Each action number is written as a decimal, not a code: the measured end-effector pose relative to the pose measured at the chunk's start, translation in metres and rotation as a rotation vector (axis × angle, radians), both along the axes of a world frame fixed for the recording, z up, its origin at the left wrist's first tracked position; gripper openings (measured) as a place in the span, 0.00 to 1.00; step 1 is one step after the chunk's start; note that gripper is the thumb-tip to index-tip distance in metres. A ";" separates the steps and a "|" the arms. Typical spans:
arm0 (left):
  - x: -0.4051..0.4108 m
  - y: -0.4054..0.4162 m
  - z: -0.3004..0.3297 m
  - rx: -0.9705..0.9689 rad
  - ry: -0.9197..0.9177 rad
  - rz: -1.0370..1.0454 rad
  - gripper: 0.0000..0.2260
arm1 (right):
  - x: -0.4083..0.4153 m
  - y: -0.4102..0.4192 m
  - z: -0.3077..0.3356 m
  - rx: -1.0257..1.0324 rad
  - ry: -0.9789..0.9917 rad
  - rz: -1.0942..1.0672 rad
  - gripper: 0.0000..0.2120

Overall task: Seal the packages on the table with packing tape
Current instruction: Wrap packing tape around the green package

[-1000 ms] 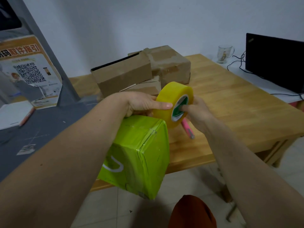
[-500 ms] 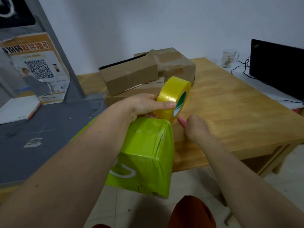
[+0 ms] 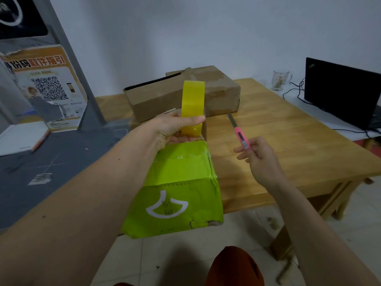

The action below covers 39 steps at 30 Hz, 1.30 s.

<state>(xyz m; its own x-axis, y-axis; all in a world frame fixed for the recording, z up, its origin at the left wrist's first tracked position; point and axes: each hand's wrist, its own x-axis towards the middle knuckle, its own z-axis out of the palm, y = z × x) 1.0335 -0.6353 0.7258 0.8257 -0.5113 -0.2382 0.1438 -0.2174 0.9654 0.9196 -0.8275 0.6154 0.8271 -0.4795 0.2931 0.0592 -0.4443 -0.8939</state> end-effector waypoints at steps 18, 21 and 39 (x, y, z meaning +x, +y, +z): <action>-0.002 0.003 -0.004 -0.157 -0.021 0.018 0.35 | 0.002 0.031 0.063 -1.018 -0.230 -0.125 0.12; -0.002 0.004 -0.005 -0.178 -0.029 0.033 0.36 | 0.003 0.031 0.073 -1.098 -0.251 -0.163 0.11; 0.002 0.002 -0.010 -0.298 0.004 0.154 0.16 | -0.001 0.003 0.052 -1.089 -0.090 -0.231 0.10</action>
